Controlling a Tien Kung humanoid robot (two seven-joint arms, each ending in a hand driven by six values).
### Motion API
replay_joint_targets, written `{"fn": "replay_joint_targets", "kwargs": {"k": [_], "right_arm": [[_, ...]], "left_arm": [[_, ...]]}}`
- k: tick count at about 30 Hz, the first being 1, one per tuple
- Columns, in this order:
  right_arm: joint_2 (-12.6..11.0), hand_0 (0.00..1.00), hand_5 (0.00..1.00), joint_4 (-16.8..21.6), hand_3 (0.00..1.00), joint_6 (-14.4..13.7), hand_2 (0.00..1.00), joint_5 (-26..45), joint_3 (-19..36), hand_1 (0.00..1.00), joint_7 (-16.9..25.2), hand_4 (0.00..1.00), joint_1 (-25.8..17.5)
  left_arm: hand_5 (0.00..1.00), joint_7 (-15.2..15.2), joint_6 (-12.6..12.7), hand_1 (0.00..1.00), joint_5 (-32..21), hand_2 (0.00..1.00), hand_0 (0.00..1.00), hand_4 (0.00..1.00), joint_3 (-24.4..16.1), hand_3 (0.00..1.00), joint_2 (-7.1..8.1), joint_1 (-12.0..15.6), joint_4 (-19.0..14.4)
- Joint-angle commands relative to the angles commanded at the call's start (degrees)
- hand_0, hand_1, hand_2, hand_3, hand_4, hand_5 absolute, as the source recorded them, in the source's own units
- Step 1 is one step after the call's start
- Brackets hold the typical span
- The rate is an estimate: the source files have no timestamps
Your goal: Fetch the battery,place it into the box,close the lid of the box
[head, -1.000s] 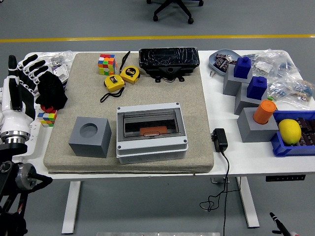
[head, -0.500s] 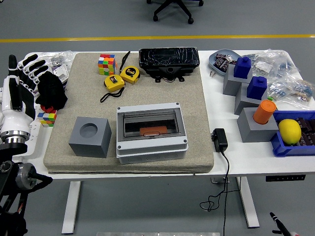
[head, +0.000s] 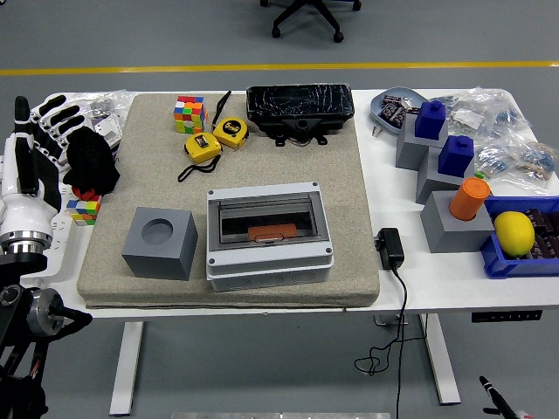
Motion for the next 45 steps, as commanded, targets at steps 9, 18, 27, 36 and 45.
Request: {"fn": "replay_joint_targets", "kwargs": {"k": [9, 18, 27, 36, 45], "right_arm": [[0.1, 0.930, 0.998, 0.0, 0.781, 0.0, 0.739, 0.0, 0.0, 0.789, 0.0, 0.998, 0.0], [0.1, 0.929, 0.998, 0.0, 0.781, 0.0, 0.739, 0.1, 0.0, 0.788, 0.0, 0.998, 0.1], [0.1, 0.930, 0.998, 0.0, 0.781, 0.0, 0.739, 0.0, 0.0, 0.788, 0.0, 0.998, 0.0], [0.1, 0.930, 0.998, 0.0, 0.781, 0.0, 0.739, -0.1, -0.1, 0.789, -0.1, 0.998, 0.1], [0.0, 0.929, 0.998, 0.0, 0.781, 0.0, 0.739, -0.1, -0.2, 0.788, -0.2, 0.998, 0.0]], "left_arm": [[0.998, 0.0, 0.0, 0.671, 0.1, 0.653, 0.644, 0.996, -0.1, 0.674, -0.03, 0.0, -0.1], [0.998, 0.0, 0.1, 0.668, 0.2, 0.647, 0.643, 0.996, -0.2, 0.670, -0.03, 0.0, -0.1], [0.998, 0.1, 0.2, 0.667, 0.3, 0.647, 0.645, 0.998, -0.2, 0.670, -0.05, 0.0, -0.2], [0.998, 0.2, 0.2, 0.664, 0.6, 0.646, 0.642, 0.991, -0.2, 0.668, -0.01, -0.1, -0.2], [0.998, 0.3, 0.2, 0.665, 0.8, 0.646, 0.642, 0.988, -0.1, 0.667, 0.04, 0.0, -0.1]]}}
